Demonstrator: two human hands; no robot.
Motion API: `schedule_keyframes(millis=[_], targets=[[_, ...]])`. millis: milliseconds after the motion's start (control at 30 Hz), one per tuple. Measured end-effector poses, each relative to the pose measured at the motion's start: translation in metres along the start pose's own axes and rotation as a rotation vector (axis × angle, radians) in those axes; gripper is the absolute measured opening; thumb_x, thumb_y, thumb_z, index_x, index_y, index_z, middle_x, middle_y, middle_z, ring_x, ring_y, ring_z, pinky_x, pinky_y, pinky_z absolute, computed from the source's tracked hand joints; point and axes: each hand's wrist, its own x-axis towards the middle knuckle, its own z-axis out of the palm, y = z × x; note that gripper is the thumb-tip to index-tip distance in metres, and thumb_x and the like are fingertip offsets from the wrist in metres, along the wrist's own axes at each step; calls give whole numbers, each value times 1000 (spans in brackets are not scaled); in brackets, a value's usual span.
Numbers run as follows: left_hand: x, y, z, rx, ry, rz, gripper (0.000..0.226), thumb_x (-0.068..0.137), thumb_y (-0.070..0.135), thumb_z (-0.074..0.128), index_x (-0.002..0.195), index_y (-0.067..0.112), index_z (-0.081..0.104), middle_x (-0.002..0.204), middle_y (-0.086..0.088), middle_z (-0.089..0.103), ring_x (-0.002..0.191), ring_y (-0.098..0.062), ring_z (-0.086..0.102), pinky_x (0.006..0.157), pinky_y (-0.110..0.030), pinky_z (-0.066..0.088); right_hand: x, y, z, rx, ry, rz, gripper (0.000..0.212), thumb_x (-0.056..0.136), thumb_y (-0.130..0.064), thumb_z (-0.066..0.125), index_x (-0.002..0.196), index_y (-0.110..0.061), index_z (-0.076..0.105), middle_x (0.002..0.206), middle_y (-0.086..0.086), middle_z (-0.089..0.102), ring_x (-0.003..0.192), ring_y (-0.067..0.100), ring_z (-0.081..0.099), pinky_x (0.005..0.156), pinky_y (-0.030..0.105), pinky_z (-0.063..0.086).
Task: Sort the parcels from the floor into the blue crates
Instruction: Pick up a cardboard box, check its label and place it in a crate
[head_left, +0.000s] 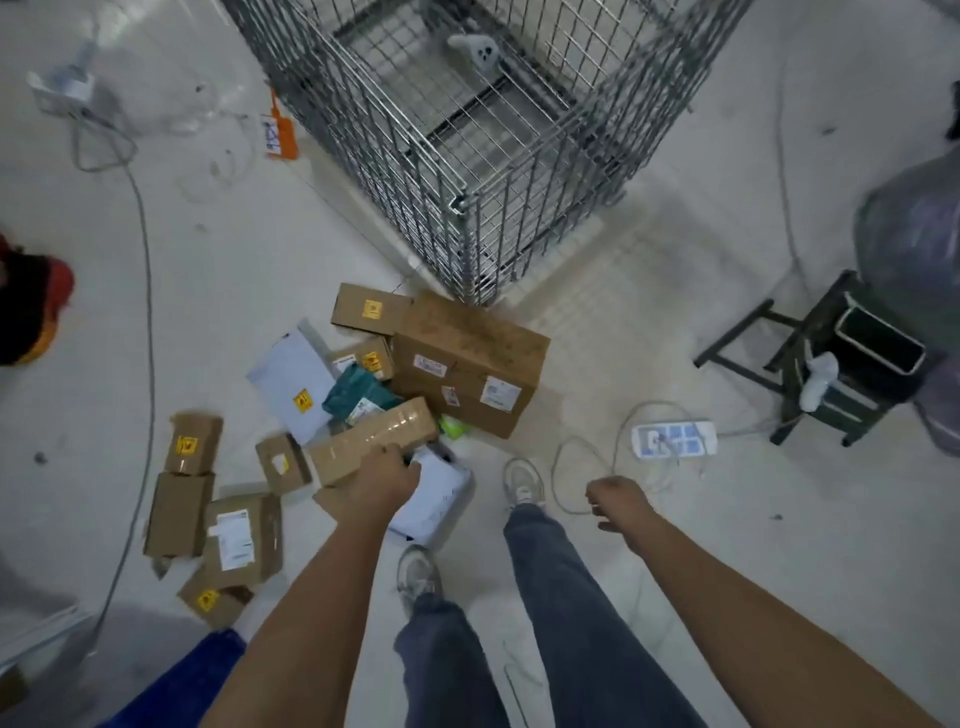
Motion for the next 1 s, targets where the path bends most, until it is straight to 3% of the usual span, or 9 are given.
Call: schedule_keyframes(millis=[233, 333, 400, 500, 667, 767, 833, 933, 1000], targets=[[54, 55, 7, -158, 20, 39, 45, 93, 23, 46, 137, 12, 42, 141, -11, 44, 125, -30, 45, 100, -35, 38, 72, -49, 7, -120, -81, -148, 40, 87, -16, 59, 123, -2, 53, 112, 15, 58, 101, 27, 55, 91, 35, 46], [97, 55, 12, -246, 6, 7, 48, 94, 23, 46, 140, 17, 38, 139, -15, 47, 123, -33, 47, 101, -38, 40, 108, -62, 23, -114, -113, -160, 52, 85, -17, 65, 131, -2, 44, 88, 5, 57, 79, 15, 54, 68, 13, 44], [128, 53, 20, -378, -7, -72, 49, 95, 22, 45, 142, 15, 34, 136, -17, 48, 120, -35, 48, 101, -41, 40, 135, -67, 36, -115, -133, -155, 63, 85, -19, 66, 138, -5, 35, 103, 7, 58, 86, 15, 57, 66, 3, 41], [175, 46, 37, -630, 3, -140, 55, 90, 18, 54, 141, 15, 34, 135, -13, 50, 120, -33, 48, 103, -43, 38, 180, -68, 49, -38, -117, -152, 78, 84, -17, 69, 146, -7, 23, 143, 15, 38, 127, 26, 43, 102, 25, 37], [246, 28, 68, -699, 76, -17, 61, 77, 6, 65, 133, 20, 43, 109, 0, 58, 108, -26, 56, 99, -47, 44, 249, -68, 57, 73, -34, -121, 84, 79, -13, 75, 145, -6, 24, 142, 15, 40, 120, 25, 46, 95, 32, 39], [281, 27, 74, -729, 160, 51, 46, 72, 5, 71, 96, 40, 53, 87, 17, 56, 89, -14, 59, 91, -44, 49, 284, -69, 63, 70, -39, -133, 89, 76, -12, 77, 146, -6, 23, 144, 15, 39, 125, 29, 45, 96, 32, 38], [304, 26, 72, -777, 203, 72, 47, 70, 11, 74, 87, 46, 48, 91, 13, 59, 96, -20, 61, 89, -44, 51, 301, -75, 69, 91, -56, -123, 90, 75, -12, 78, 146, -8, 23, 145, 14, 37, 127, 29, 43, 99, 34, 38], [336, 20, 70, -786, 219, 60, 70, 70, 18, 78, 128, 29, 40, 127, -7, 54, 119, -28, 51, 100, -49, 44, 317, -82, 73, 148, -114, -107, 92, 77, -18, 77, 148, -14, 20, 150, 10, 33, 131, 28, 40, 105, 42, 38], [352, 14, 72, -734, 207, 32, 81, 74, 17, 75, 140, 19, 29, 136, -11, 46, 124, -30, 47, 101, -48, 44, 323, -84, 77, 82, -168, -162, 87, 79, -19, 75, 148, -17, 22, 147, 7, 36, 127, 26, 44, 100, 42, 43]])
